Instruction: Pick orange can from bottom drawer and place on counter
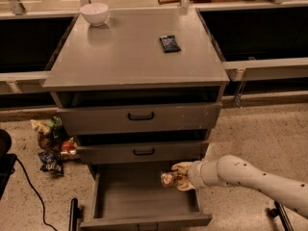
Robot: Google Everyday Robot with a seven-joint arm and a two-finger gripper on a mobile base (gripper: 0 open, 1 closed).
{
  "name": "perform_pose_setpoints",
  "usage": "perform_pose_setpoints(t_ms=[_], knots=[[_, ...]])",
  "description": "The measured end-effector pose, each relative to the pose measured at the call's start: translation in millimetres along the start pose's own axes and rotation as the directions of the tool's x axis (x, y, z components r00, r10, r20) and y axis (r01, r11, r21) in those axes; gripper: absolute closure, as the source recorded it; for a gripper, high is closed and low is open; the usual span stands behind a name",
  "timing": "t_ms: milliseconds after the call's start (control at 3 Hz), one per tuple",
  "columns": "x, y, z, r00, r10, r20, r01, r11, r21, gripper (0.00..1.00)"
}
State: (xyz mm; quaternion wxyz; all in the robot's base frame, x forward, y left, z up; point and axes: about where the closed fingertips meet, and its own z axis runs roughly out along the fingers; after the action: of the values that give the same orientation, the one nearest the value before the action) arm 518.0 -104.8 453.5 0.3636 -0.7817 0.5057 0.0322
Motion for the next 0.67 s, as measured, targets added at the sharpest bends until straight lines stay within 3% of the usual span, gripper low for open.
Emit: perform_pose_setpoints(t_ms=[333, 667], knots=[[-0.2, 0.1, -0.1, 1.0, -0.001, 0.0, 0.001, 1.0, 0.0, 1.0], [-9.9, -7.1, -14.8, 0.999, -0.043, -0.011, 0.043, 0.9988, 0.024, 1.0]])
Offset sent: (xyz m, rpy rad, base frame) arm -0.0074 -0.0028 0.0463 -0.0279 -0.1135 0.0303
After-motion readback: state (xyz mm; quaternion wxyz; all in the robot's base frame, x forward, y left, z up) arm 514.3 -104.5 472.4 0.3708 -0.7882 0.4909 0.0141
